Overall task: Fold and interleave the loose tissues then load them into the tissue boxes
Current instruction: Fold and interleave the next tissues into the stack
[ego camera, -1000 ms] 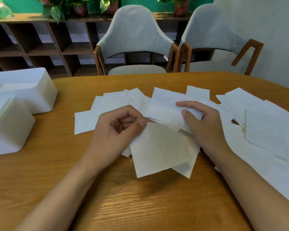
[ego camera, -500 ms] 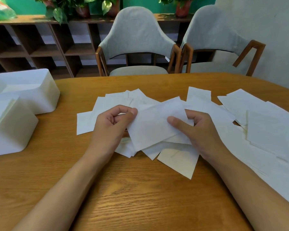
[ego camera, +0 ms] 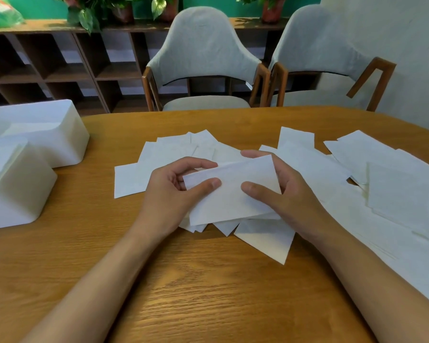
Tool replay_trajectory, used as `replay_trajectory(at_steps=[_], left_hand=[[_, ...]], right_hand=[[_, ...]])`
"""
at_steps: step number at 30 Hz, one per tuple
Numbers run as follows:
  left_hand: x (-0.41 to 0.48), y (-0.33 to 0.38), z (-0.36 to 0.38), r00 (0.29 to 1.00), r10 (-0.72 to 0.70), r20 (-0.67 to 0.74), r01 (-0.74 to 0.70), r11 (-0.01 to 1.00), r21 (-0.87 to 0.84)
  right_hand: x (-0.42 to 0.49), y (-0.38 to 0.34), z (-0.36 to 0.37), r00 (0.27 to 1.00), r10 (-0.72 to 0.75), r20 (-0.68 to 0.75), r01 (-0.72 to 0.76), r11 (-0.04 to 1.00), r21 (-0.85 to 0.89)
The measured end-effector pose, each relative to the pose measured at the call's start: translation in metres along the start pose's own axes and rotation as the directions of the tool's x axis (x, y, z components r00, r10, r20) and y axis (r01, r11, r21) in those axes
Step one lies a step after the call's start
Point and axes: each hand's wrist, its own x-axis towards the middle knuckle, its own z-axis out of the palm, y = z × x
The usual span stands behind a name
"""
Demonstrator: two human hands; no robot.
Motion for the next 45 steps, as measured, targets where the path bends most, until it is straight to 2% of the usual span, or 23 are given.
replay_trajectory(at_steps=[4, 10, 15, 24, 27, 30, 32, 35, 37, 43, 45], left_hand=[[0.003, 0.0, -0.006, 0.999, 0.041, 0.011, -0.042, 0.997, 0.069], [0.004, 0.0, -0.007, 0.996, 0.021, 0.092, -0.031, 0.994, 0.107], [0.003, -0.002, -0.005, 0.999, 0.009, 0.041, -0.012, 0.997, 0.08], [0.003, -0.005, -0.006, 0.997, -0.011, 0.071, 0.005, 0.996, 0.084], [0.003, -0.006, -0.006, 0.997, 0.0, 0.078, -0.009, 0.992, 0.128], [0.002, -0.009, -0.003, 0.998, 0.067, -0.004, -0.064, 0.974, 0.217], [0.002, -0.009, -0.001, 0.998, 0.055, -0.025, -0.05, 0.987, 0.155], [0.001, -0.004, -0.001, 0.996, -0.081, 0.037, 0.085, 0.991, -0.105], [0.0, -0.003, -0.002, 0.992, -0.111, 0.062, 0.12, 0.978, -0.17], [0.001, -0.007, 0.003, 0.989, -0.056, -0.138, 0.032, 0.985, -0.169], [-0.001, -0.01, 0.007, 0.987, -0.014, -0.161, -0.009, 0.99, -0.141]], right_hand=[[-0.001, -0.002, 0.0, 1.0, -0.029, -0.005, 0.028, 0.997, -0.078], [-0.001, -0.002, 0.002, 0.998, -0.051, 0.022, 0.053, 0.996, -0.078], [-0.001, -0.002, 0.002, 0.998, -0.057, 0.013, 0.058, 0.993, -0.103], [0.0, 0.002, 0.002, 0.994, -0.104, 0.024, 0.107, 0.977, -0.185], [0.0, 0.003, 0.003, 0.993, -0.118, 0.03, 0.121, 0.971, -0.206], [0.001, 0.002, 0.002, 0.99, -0.144, -0.011, 0.139, 0.971, -0.196], [0.003, 0.002, -0.002, 0.984, -0.166, -0.064, 0.152, 0.971, -0.183], [0.005, -0.001, -0.007, 0.979, -0.169, -0.11, 0.149, 0.974, -0.169], [0.006, 0.0, -0.008, 0.98, -0.169, -0.109, 0.148, 0.973, -0.179], [0.003, -0.002, -0.008, 0.996, -0.094, -0.003, 0.094, 0.992, -0.082], [0.001, 0.001, -0.009, 0.996, -0.084, -0.004, 0.083, 0.99, -0.118]])
